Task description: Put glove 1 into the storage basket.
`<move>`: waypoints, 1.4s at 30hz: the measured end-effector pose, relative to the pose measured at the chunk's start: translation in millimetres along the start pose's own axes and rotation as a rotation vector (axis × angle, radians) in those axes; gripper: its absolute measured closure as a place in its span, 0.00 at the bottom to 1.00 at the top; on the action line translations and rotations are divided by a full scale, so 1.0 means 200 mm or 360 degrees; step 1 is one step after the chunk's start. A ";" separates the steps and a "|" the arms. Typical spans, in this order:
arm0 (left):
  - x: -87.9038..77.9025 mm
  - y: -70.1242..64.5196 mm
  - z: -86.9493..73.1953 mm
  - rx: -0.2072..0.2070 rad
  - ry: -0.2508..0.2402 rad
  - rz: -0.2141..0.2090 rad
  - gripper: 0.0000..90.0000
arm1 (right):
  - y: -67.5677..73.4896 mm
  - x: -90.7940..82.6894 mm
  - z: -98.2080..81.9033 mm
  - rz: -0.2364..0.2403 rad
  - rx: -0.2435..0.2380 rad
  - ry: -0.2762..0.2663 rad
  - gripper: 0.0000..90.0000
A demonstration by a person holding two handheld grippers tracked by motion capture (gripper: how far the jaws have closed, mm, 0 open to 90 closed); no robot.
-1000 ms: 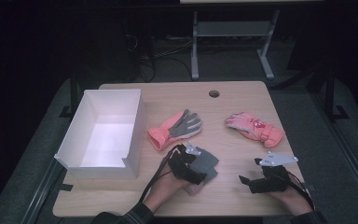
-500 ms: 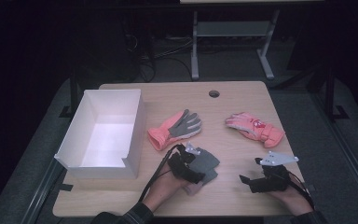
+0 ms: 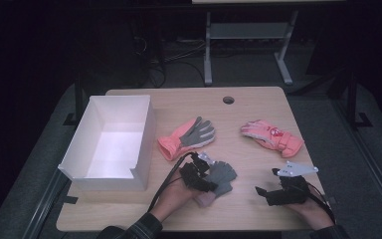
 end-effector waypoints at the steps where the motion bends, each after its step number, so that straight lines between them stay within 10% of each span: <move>1: 0.00 0.00 0.00 0.0004 0.0010 -0.0010 0.67 | 0.00 0.00 0.00 -0.0003 -0.0006 0.0003 0.10; 20: -0.15 0.01 0.05 -0.0015 -0.0058 -0.0080 0.72 | -0.01 -0.01 0.00 -0.0019 0.0002 -0.0028 0.10; 42: -0.58 0.10 0.18 -0.0013 -0.0177 0.0001 0.71 | 0.00 0.00 0.00 0.0011 -0.0016 -0.0035 0.08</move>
Point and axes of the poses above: each handheld gripper's, and its own axes: x roughly forward along the jaws, z roughly out of its top, y roughly to its left, the point moved 6 cm from there along x, roughly forward along the jaws, and after that the axes turned 3 degrees about z, right-handed, at the moved point
